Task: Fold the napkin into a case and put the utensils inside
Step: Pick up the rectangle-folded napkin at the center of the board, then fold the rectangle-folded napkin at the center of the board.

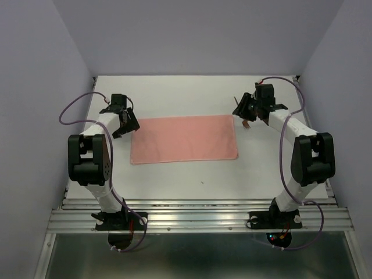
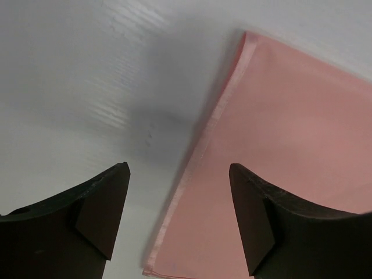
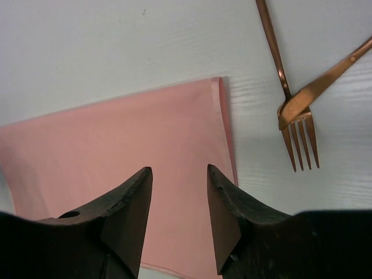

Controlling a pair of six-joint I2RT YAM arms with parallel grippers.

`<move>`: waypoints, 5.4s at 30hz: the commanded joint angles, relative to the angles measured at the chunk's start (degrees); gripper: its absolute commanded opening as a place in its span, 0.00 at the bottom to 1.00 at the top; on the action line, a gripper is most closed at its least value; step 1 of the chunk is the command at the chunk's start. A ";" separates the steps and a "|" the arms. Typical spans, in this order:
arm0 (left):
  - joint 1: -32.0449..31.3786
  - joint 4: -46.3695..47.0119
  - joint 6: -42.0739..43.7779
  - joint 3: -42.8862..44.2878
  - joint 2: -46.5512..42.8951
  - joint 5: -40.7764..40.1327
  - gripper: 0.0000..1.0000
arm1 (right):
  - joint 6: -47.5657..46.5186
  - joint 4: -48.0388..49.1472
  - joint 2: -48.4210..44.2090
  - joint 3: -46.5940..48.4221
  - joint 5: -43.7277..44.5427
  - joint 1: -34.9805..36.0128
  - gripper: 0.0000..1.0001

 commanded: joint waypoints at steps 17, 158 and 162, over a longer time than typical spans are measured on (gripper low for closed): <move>0.51 2.27 0.56 -8.40 3.50 4.85 0.62 | 1.17 -2.35 -11.92 -7.45 0.72 -0.32 0.51; -39.30 -4.67 -15.34 37.30 19.76 21.20 0.00 | 9.17 9.52 0.65 -21.43 5.46 10.40 0.12; -39.57 -5.11 -15.00 38.01 20.55 20.85 0.00 | 9.61 7.06 -1.54 -22.30 10.74 10.40 0.12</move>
